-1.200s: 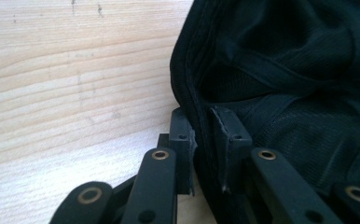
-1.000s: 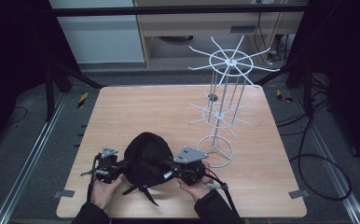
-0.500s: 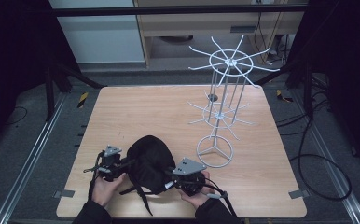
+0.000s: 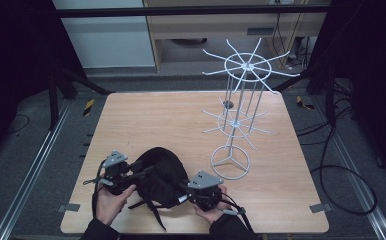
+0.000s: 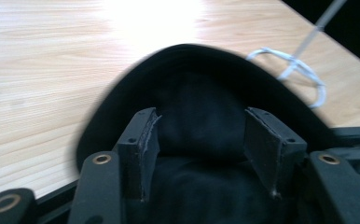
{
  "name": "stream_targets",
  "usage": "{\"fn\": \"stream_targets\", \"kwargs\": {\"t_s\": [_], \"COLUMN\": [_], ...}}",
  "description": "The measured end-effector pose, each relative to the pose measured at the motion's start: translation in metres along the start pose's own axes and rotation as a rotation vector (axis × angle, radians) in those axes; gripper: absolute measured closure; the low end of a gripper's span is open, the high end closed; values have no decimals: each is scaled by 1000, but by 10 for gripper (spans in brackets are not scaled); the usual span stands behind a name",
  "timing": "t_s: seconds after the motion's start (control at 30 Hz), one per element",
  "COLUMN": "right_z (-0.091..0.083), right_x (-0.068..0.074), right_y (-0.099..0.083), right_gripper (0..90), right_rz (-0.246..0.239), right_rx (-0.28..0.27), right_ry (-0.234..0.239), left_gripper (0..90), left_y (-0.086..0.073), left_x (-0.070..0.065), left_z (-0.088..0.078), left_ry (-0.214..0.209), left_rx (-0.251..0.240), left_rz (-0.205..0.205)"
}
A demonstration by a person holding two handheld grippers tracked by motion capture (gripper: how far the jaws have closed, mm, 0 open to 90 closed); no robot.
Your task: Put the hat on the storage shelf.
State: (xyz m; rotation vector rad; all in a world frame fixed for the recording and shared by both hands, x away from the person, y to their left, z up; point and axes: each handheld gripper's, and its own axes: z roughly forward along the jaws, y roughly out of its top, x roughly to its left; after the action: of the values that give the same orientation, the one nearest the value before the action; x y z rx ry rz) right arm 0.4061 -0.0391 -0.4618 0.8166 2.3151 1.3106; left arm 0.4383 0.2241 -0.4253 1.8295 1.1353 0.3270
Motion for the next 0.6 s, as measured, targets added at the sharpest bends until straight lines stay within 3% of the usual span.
{"fn": "stream_targets", "kwargs": {"t_s": [0.13, 0.37, 0.47, 0.6], "right_z": [1, 2, 2, 3], "right_x": [1, 4, 5, 7], "right_y": [-1, -1, 0, 0], "right_gripper": [789, 795, 796, 796], "right_rz": [3, -7, -5, -19], "right_rx": [0, 3, 1, -4], "right_ry": [14, 22, 27, 42], "left_gripper": [399, 358, 349, 353], "left_y": [5, 8, 8, 10], "left_x": [-16, -32, -37, -40], "left_z": [15, 30, 36, 45], "left_ry": [-31, -63, -66, -41], "left_rx": [20, 45, 53, 75], "left_rz": [11, 29, 27, 19]}}
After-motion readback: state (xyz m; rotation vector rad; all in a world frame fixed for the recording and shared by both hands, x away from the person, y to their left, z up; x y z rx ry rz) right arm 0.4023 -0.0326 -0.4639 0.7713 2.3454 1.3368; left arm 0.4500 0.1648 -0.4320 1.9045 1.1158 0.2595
